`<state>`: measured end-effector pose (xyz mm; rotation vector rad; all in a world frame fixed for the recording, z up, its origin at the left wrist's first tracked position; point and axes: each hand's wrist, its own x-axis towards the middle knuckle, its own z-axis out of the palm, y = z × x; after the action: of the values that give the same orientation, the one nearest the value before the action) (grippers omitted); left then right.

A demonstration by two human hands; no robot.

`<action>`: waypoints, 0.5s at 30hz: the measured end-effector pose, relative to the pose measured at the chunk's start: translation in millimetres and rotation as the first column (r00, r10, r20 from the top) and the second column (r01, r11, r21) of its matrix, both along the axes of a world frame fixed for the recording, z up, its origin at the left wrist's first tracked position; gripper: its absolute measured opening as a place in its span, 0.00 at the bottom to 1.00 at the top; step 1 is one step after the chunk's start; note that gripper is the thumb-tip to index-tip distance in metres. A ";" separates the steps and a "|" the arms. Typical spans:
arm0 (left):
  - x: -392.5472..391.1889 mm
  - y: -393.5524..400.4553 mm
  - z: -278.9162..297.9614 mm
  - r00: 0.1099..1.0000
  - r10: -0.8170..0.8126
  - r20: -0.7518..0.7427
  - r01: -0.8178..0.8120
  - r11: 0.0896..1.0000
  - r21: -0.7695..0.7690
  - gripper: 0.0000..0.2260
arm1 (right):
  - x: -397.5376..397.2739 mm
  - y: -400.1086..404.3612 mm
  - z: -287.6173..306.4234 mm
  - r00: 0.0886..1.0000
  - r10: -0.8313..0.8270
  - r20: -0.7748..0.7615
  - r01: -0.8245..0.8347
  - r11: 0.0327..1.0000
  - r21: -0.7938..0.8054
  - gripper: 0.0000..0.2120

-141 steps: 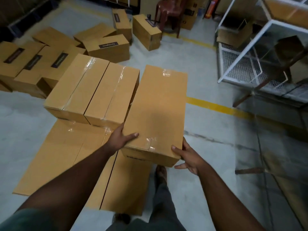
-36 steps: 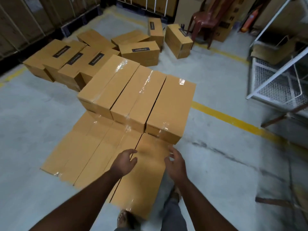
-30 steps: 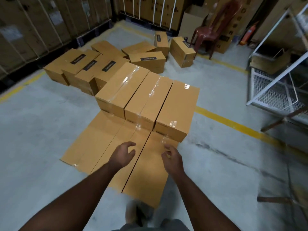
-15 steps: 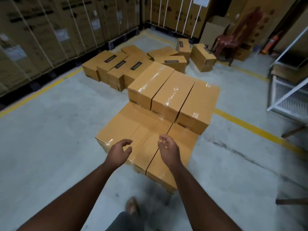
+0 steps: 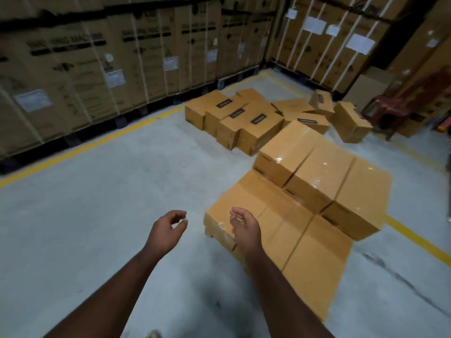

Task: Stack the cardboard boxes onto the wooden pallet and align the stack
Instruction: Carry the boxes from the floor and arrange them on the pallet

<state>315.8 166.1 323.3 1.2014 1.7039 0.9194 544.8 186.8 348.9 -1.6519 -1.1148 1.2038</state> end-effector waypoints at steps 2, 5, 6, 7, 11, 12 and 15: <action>-50.4 10.6 10.4 1.000 0.008 -0.020 -0.009 1.000 -0.017 0.10 | -47.9 16.9 8.1 0.999 0.026 -0.020 -0.026 1.000 0.000 0.11; -107.7 42.7 26.1 1.000 0.007 -0.024 -0.007 1.000 -0.022 0.11 | -100.0 48.3 20.0 0.999 0.028 -0.044 -0.028 1.000 0.008 0.10; -122.9 57.7 28.3 1.000 0.008 -0.017 -0.009 1.000 -0.020 0.11 | -112.6 62.0 21.4 0.999 0.025 -0.047 -0.025 1.000 0.008 0.10; -136.4 74.2 29.7 1.000 0.011 -0.010 -0.012 1.000 -0.015 0.11 | -124.1 77.4 22.2 0.999 0.021 -0.045 -0.020 1.000 0.008 0.11; -181.3 149.6 25.6 1.000 0.003 0.002 -0.003 1.000 -0.002 0.11 | -170.6 149.2 13.0 1.000 0.011 -0.025 -0.011 1.000 0.015 0.11; -192.0 171.3 23.5 1.000 -0.003 -0.003 0.003 1.000 -0.001 0.11 | -182.5 170.2 7.9 1.000 0.012 -0.025 -0.011 1.000 0.019 0.11; -227.3 244.3 16.8 1.000 -0.010 -0.019 0.010 1.000 -0.002 0.11 | -218.8 242.7 -9.7 0.999 0.025 -0.026 -0.023 0.999 0.042 0.10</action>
<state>88.4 410.4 340.2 1.2202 1.7118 0.9033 326.1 429.5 339.2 -1.5914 -1.1387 1.2067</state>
